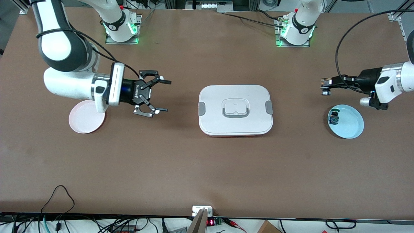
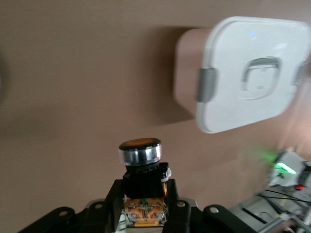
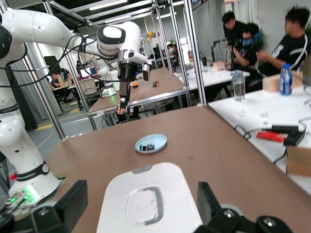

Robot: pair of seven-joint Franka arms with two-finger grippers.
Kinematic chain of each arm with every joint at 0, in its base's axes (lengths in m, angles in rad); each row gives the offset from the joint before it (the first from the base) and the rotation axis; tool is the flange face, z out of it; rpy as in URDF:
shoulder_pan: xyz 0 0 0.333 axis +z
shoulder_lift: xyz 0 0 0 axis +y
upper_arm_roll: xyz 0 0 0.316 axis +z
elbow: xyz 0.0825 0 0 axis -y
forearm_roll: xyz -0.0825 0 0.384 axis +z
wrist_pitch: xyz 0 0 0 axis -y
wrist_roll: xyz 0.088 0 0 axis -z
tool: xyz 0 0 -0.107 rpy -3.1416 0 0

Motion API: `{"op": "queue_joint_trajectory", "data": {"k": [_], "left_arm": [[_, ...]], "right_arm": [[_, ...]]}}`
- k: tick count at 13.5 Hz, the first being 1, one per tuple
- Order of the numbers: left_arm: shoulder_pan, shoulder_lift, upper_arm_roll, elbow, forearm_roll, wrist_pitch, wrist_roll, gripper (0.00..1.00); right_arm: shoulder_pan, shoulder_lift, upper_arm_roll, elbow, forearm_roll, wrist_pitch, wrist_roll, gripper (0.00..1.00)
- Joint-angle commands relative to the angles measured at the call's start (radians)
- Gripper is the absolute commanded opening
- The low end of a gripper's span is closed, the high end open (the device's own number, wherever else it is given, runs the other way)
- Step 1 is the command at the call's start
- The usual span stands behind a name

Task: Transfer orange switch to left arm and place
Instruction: 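Lower the switch onto the blue plate while the right gripper withdraws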

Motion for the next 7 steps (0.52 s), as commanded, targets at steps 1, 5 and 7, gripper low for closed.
{"op": "queue_joint_trajectory", "data": {"k": [1, 5, 7], "left_arm": [[0.017, 0.095, -0.008, 0.053, 0.169, 0.009, -0.008, 0.0], [0.043, 0.231, -0.005, 0.053, 0.427, 0.157, -0.034, 0.0], [0.061, 0.296, -0.002, 0.053, 0.518, 0.232, -0.042, 0.0]], "right_arm": [[-0.005, -0.038, -0.021, -0.01, -0.1, -0.019, 0.209, 1.0], [-0.012, -0.04, -0.042, -0.012, -0.331, -0.022, 0.505, 1.0], [-0.018, -0.049, -0.045, -0.006, -0.484, -0.019, 0.72, 1.0]]}}
